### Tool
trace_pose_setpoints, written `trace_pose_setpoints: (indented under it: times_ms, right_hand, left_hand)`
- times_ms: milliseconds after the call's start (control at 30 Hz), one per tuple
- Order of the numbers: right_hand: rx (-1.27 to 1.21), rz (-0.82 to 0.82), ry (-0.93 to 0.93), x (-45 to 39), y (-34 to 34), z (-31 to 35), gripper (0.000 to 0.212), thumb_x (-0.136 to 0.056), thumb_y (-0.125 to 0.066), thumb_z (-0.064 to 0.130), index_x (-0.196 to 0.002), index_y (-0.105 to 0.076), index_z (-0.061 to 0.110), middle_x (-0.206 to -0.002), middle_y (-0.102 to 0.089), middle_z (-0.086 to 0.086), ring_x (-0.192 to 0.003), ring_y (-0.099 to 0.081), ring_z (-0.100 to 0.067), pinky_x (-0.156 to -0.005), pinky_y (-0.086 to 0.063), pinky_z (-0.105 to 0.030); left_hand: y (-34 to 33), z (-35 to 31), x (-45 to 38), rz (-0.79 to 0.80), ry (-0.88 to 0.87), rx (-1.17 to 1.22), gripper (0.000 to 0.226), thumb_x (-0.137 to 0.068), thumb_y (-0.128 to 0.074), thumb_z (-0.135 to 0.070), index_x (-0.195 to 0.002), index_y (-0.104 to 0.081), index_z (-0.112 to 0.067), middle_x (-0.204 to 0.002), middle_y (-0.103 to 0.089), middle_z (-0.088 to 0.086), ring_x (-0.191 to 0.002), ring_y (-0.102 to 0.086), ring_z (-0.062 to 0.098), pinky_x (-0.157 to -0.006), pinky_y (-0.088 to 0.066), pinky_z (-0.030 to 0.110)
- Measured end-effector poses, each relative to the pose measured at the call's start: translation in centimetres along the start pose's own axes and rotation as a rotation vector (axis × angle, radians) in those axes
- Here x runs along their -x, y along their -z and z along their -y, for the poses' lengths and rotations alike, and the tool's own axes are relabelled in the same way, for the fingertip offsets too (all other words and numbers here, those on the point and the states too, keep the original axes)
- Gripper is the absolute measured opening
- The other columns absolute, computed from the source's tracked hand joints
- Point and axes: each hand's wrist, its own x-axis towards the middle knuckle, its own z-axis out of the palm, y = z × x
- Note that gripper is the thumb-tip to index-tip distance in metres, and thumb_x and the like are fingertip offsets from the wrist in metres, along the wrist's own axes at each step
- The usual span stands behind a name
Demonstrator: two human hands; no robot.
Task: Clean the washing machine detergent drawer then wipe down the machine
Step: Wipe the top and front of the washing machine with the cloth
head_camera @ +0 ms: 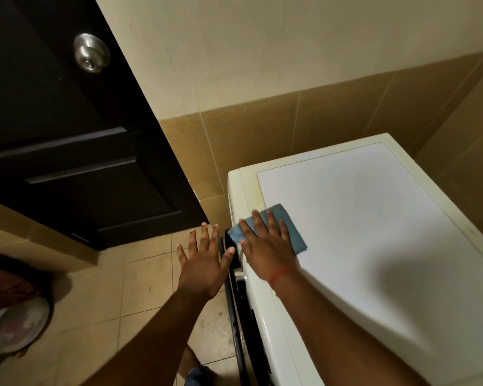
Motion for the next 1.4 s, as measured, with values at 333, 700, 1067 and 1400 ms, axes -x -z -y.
trace_pose_setpoints:
  times_ms: [333, 700, 1067, 1400]
  right_hand:
    - [-0.037, 0.019, -0.045, 8.3, -0.8, 0.0, 0.056, -0.1, -0.019, 0.049, -0.153, -0.022, 0.032, -0.163, -0.016, -0.004, -0.15, -0.007, -0.034, -0.118, -0.016, -0.054]
    - [0.027, -0.054, -0.042, -4.4, -0.3, 0.6, 0.055, -0.099, -0.025, 0.048, -0.152, -0.024, 0.032, -0.162, -0.02, -0.005, -0.149, -0.011, -0.033, -0.119, -0.014, -0.052]
    - [-0.07, -0.04, -0.055, 9.5, -0.7, -1.9, 0.051, -0.103, -0.025, 0.044, -0.153, -0.024, 0.035, -0.163, -0.015, 0.004, -0.151, -0.007, -0.022, -0.119, -0.016, -0.048]
    - [-0.061, -0.078, -0.078, 11.2, -0.7, -7.8, 0.055, -0.101, -0.026, 0.046, -0.153, -0.027, 0.028, -0.162, -0.02, -0.002, -0.149, -0.015, -0.028, -0.118, -0.017, -0.051]
  left_hand:
    - [0.8, 2.0, -1.3, 0.019, -0.009, -0.046, 0.074, -0.087, 0.004, -0.07, -0.151, 0.018, -0.035, -0.158, 0.026, -0.005, -0.145, 0.026, 0.023, -0.118, 0.007, 0.055]
    - [0.6, 5.7, -2.5, 0.051, 0.006, -0.058, 0.073, -0.09, 0.0, -0.07, -0.153, 0.015, -0.034, -0.16, 0.024, -0.003, -0.147, 0.023, 0.025, -0.118, 0.007, 0.057]
    - [0.6, 2.7, -3.4, 0.022, -0.019, 0.015, 0.07, -0.094, -0.007, -0.066, -0.154, 0.011, -0.033, -0.162, 0.019, -0.003, -0.147, 0.022, 0.023, -0.118, 0.006, 0.056]
    - [0.0, -6.7, -1.7, -0.022, -0.13, -0.007, 0.073, -0.093, -0.007, -0.067, -0.155, 0.009, -0.032, -0.163, 0.015, -0.002, -0.148, 0.02, 0.024, -0.118, 0.008, 0.058]
